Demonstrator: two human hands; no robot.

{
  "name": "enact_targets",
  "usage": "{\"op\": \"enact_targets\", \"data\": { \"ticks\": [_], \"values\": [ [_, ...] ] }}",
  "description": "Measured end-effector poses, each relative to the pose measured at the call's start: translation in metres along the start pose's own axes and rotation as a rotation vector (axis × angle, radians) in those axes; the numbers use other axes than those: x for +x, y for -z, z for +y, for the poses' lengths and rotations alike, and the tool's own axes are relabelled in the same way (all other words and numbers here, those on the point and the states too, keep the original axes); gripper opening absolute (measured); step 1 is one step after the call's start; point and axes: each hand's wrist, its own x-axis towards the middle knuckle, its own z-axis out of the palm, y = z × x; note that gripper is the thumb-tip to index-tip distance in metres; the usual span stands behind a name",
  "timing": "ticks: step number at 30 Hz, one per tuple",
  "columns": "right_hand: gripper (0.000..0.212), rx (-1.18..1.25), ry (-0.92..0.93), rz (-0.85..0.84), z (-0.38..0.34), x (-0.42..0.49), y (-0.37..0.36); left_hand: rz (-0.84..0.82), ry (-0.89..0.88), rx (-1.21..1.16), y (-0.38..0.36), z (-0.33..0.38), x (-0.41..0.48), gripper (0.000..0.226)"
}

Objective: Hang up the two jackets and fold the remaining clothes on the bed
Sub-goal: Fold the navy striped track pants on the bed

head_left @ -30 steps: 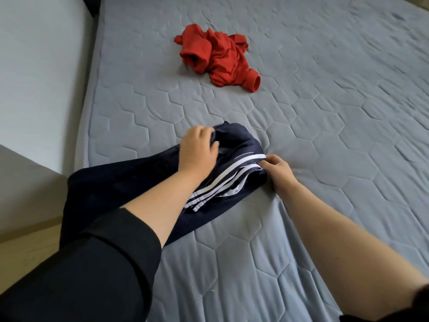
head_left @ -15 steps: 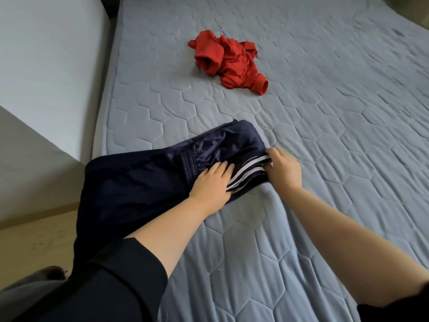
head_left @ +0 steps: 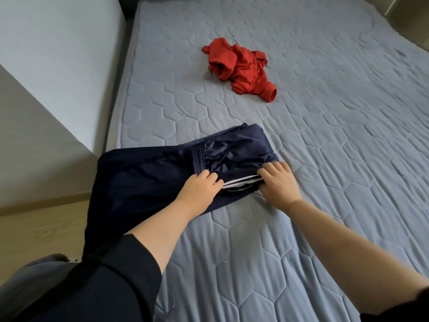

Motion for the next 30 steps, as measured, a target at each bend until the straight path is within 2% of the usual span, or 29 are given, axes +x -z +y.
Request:
{"op": "enact_targets", "data": {
  "ticks": [2,3,5,6,8,9,11,13,15,18,21,24,26,28,30],
  "values": [
    [0.020,0.070,-0.077,-0.049,-0.007,0.011,0.002,-0.085,-0.007,-0.059,-0.008,-0.001,0.001,0.048],
    [0.019,0.184,-0.210,-0.057,-0.010,0.016,0.002,-0.081,-0.003,-0.125,-0.007,-0.004,0.001,0.046],
    [0.028,0.471,-0.634,0.014,-0.011,0.024,-0.001,0.007,0.038,-0.340,-0.002,-0.013,-0.006,0.041],
    [0.028,0.571,-0.823,0.107,-0.012,0.030,-0.001,0.088,0.065,-0.415,0.000,-0.018,-0.011,0.038],
    [0.028,0.662,-1.080,0.238,-0.010,0.040,0.001,0.221,0.185,-0.470,-0.003,-0.029,-0.021,0.037],
    [0.034,0.744,-1.184,0.201,-0.007,0.046,0.001,0.208,0.268,-0.487,-0.006,-0.033,-0.026,0.040],
    [0.039,0.975,-1.316,0.018,-0.001,0.056,0.000,0.033,0.372,-0.536,-0.012,-0.039,-0.033,0.050],
    [0.026,1.037,-1.324,-0.157,0.008,0.060,0.001,-0.083,0.363,-0.566,-0.021,-0.040,-0.037,0.055],
    [0.018,0.957,-1.303,-0.219,0.016,0.064,0.004,-0.135,0.351,-0.567,-0.024,-0.037,-0.036,0.054],
    [0.018,0.722,-1.219,-0.154,0.025,0.076,0.015,-0.264,0.369,-0.506,-0.024,-0.024,-0.025,0.054],
    [0.008,0.553,-1.169,-0.066,0.030,0.089,0.034,-0.381,0.367,-0.528,-0.013,-0.008,0.004,0.059],
    [0.018,0.303,-1.137,0.037,0.046,0.099,0.051,-0.487,0.294,-0.646,0.003,0.007,0.043,0.064],
    [0.027,0.062,-1.098,-0.007,0.055,0.101,0.056,-0.505,0.250,-0.717,0.012,0.014,0.060,0.066],
    [0.041,-0.104,-1.056,-0.099,0.056,0.099,0.051,-0.436,0.256,-0.774,0.014,0.014,0.062,0.064],
    [0.052,-0.145,-0.976,-0.131,0.042,0.097,0.041,-0.295,0.314,-0.814,0.008,0.004,0.047,0.059]
  ]
}}
